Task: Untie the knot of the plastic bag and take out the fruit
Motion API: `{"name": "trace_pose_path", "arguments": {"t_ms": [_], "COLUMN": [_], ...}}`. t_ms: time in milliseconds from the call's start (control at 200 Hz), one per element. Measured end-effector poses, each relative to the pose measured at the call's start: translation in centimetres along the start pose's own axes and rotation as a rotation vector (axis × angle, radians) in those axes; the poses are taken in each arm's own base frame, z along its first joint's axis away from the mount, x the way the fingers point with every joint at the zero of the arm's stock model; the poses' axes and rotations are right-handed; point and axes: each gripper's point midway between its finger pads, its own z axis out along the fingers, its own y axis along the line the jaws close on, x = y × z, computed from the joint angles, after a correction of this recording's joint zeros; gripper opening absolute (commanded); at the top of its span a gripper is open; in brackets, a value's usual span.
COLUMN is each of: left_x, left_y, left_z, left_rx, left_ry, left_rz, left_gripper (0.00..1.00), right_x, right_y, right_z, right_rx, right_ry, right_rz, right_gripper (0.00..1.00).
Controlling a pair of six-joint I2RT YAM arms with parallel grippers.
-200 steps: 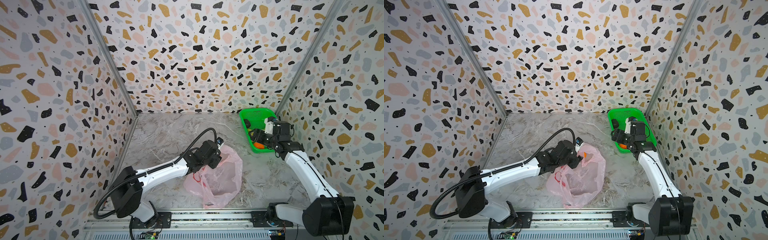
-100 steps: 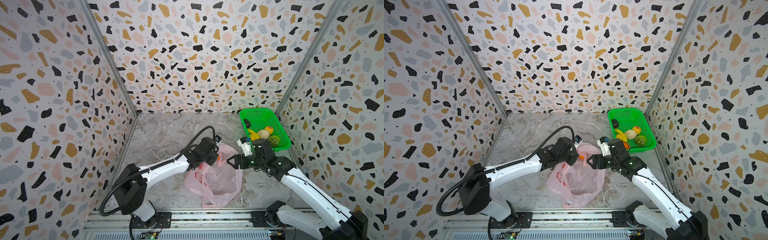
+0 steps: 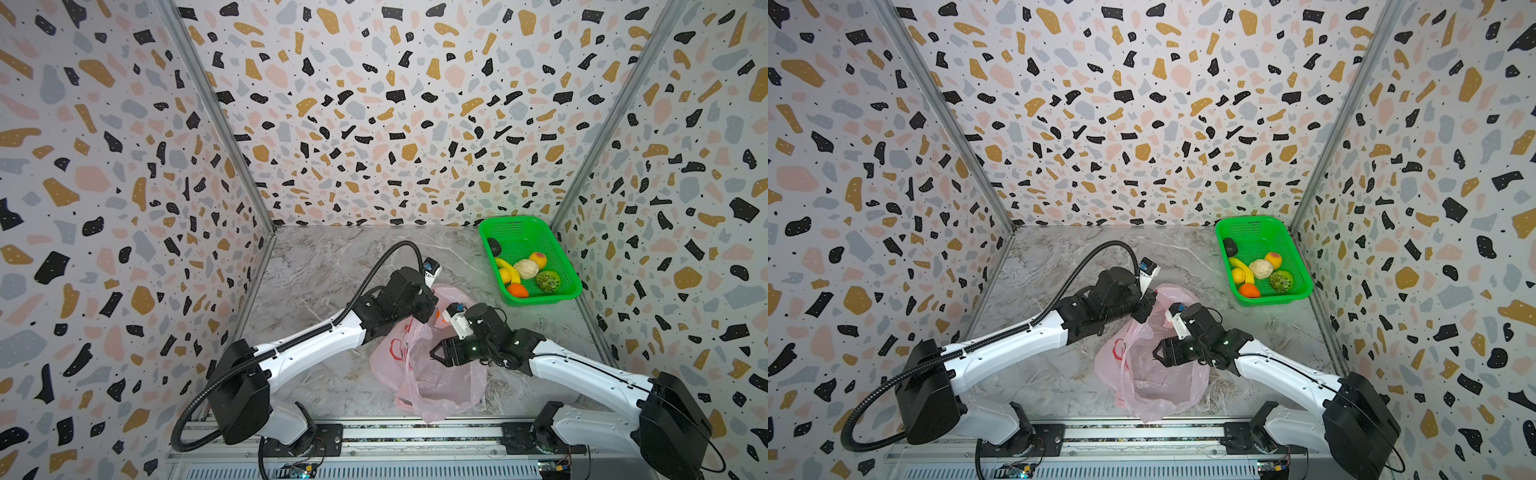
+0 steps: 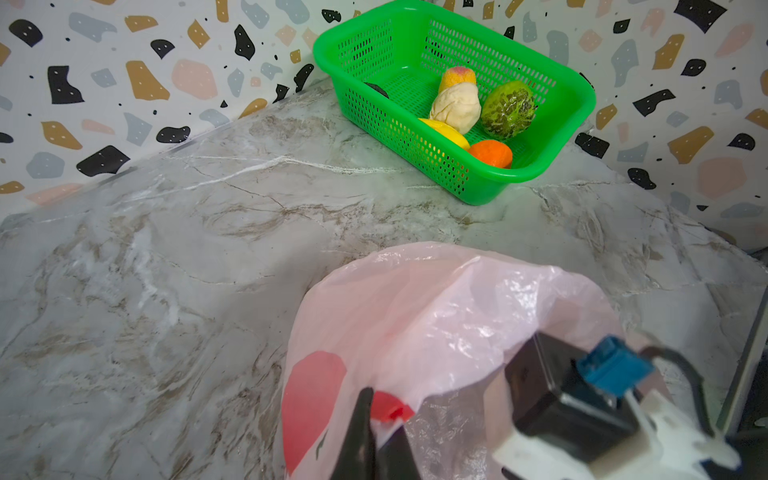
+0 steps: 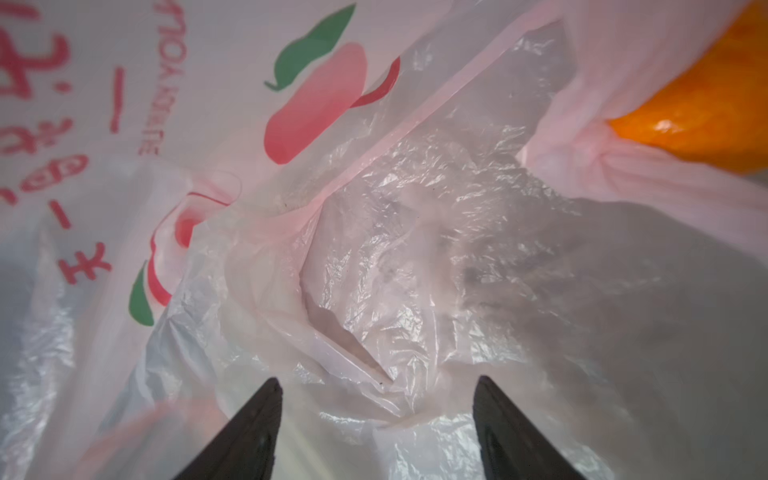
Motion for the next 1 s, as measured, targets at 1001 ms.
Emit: {"name": "trace_pose_path", "arguments": {"t_ms": [1001], "left_x": [2.1], "left_y": [-2.6], "left_z": [-2.0], "left_rx": [0.177], "left_ry": [-0.040], "left_rz": [-0.079], "left_gripper": [0.00], "right_x": [-8.8], "right_y": [-4.7], "right_z": [2.0], "right_rx": [0.248], "right_ry": [-0.350], "right_rz": [0.049], "right_gripper": [0.85]}}
